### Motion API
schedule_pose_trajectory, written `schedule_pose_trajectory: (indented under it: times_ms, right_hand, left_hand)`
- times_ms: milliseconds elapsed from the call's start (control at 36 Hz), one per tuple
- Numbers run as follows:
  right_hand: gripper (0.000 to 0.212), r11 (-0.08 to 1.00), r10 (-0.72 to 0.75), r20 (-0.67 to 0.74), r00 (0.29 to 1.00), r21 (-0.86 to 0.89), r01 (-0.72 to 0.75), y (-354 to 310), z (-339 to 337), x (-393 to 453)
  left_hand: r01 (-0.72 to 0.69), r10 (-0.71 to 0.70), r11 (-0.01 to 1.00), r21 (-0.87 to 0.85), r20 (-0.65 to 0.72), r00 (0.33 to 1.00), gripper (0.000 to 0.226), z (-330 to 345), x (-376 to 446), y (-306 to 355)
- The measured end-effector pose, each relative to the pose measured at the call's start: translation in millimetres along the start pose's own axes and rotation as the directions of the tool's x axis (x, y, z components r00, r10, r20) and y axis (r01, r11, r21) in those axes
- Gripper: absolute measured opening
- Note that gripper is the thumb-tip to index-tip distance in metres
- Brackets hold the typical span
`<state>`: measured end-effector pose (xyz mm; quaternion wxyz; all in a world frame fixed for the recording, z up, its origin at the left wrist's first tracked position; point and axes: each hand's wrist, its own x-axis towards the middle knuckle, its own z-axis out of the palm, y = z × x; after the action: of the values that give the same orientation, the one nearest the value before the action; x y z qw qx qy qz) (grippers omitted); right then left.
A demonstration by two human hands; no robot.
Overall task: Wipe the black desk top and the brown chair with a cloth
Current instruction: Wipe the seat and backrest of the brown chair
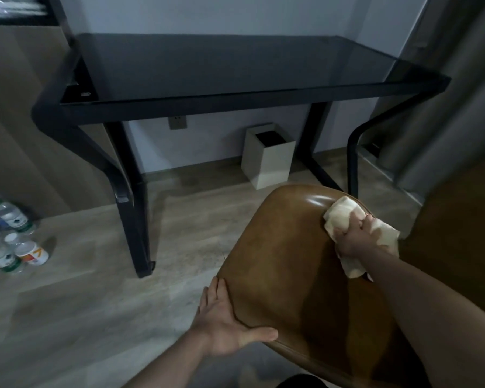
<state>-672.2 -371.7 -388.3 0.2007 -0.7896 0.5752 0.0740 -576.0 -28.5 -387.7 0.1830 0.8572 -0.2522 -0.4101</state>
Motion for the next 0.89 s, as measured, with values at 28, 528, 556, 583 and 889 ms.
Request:
schedule_pose_trajectory:
  times_ms: [28, 528, 556, 583, 889]
  right_hand:
    - [0.078, 0.999, -0.037, -0.012, 0.999, 0.002, 0.037, -11, 2, 4]
    - [0.062, 0.823, -0.5, -0.007, 0.866, -0.313, 0.473, -113, 27, 38]
    - [0.062, 0.831, -0.497, -0.032, 0.867, -0.308, 0.464, -103, 21, 38]
    - [0.063, 0.839, -0.491, -0.06, 0.869, -0.3, 0.453, -91, 15, 39]
    - [0.076, 0.997, 0.006, -0.151, 0.989, 0.081, 0.007, 38, -36, 17]
  left_hand:
    - [-0.003, 0.003, 1.0, -0.004, -0.002, 1.0, 0.174, 0, 2, -1]
    - [-0.004, 0.004, 1.0, 0.016, 0.001, 1.0, 0.178, -1, 16, -3]
    - [-0.004, 0.004, 1.0, 0.018, 0.005, 1.0, 0.178, -1, 15, -2]
    - [-0.004, 0.003, 1.0, 0.021, 0.009, 1.0, 0.179, -2, 14, -2]
    - [-0.005, 0.005, 0.999, 0.034, 0.014, 1.0, 0.179, -3, 4, 6]
